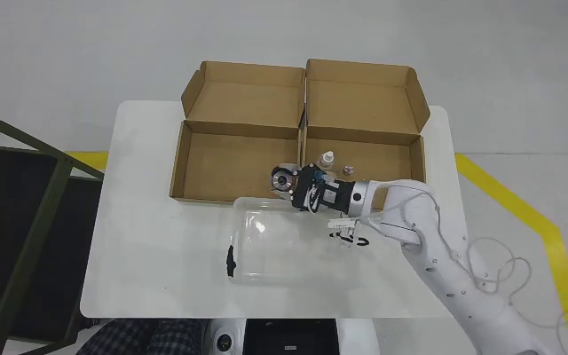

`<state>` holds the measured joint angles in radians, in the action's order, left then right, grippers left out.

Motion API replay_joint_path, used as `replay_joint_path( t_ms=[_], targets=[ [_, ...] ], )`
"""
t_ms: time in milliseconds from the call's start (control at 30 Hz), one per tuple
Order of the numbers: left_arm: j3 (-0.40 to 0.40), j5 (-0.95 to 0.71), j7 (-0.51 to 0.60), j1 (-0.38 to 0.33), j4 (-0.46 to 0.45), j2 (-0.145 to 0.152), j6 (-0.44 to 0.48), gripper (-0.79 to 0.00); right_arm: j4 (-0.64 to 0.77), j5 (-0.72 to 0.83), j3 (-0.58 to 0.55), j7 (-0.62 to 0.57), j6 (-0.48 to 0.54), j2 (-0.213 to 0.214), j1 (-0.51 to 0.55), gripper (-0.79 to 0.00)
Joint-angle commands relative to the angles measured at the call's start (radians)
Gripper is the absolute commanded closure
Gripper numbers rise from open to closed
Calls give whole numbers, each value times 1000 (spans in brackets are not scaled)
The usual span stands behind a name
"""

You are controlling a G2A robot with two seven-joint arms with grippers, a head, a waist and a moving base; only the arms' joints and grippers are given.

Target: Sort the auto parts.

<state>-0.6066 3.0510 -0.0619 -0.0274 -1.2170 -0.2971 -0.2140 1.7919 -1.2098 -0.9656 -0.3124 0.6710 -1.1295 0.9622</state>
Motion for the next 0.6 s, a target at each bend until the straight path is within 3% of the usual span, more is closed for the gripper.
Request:
replay_joint_path(
  t_ms=[0,567],
  targets=[
    [0,0,0,0,0,0,0,-785,-24,-5,25,-3,-12,-8,-27,0],
    [0,0,0,0,0,0,0,-785,-262,-8,174,-4,-112,-84,-212,0]
  ],
)
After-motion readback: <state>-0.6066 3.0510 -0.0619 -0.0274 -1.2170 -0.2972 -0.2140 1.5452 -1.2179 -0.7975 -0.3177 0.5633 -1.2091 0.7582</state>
